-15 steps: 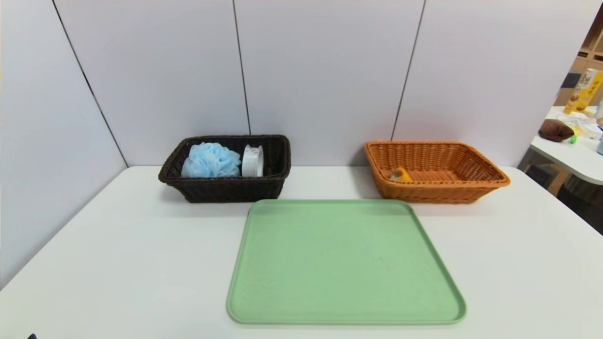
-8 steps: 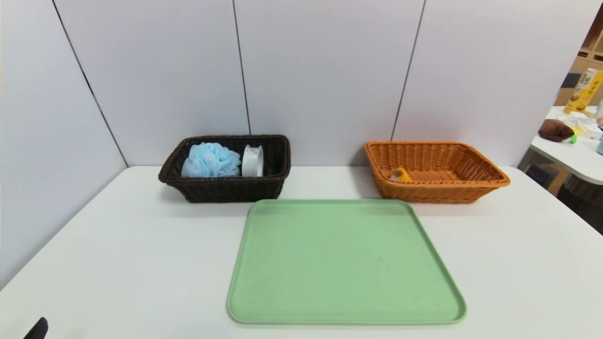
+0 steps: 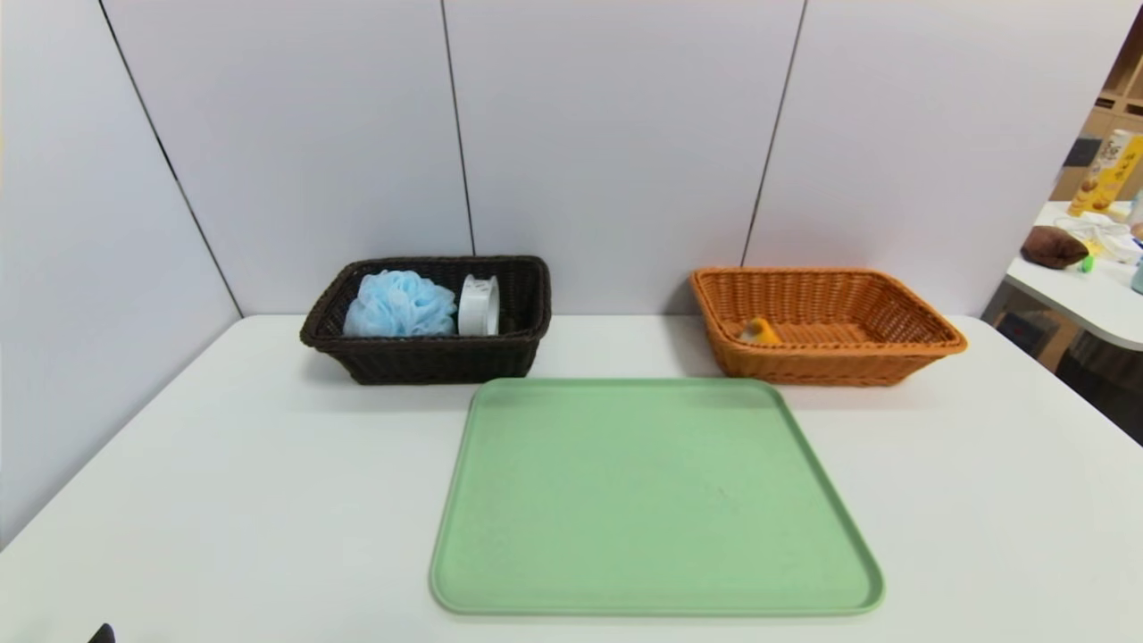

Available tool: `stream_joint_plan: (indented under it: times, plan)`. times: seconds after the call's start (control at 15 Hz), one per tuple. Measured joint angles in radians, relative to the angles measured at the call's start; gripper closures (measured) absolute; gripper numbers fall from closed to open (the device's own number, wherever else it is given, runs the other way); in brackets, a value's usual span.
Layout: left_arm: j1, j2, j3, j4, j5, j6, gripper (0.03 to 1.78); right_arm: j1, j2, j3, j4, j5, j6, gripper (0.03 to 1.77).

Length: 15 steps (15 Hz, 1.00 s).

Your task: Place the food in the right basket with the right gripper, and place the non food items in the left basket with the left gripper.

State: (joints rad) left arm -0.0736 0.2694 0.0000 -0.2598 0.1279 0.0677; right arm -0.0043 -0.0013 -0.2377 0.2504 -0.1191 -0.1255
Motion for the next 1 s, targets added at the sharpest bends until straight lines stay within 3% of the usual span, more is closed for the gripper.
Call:
stream_joint_plan:
  times: [0.33,0.73,1.0]
  plan:
    - [0.000,0.000,0.000,0.046,-0.013,0.060,0.12,0.000,0.000,0.075,-0.010,0.000,-0.001,0.10]
    - [0.000,0.001,0.000,0.199,-0.139,0.065,0.12,0.000,0.000,0.087,-0.015,0.030,-0.018,0.10]
    - [0.027,-0.030,-0.003,0.277,-0.163,0.065,0.12,0.000,0.000,0.089,-0.015,0.036,-0.021,0.10]
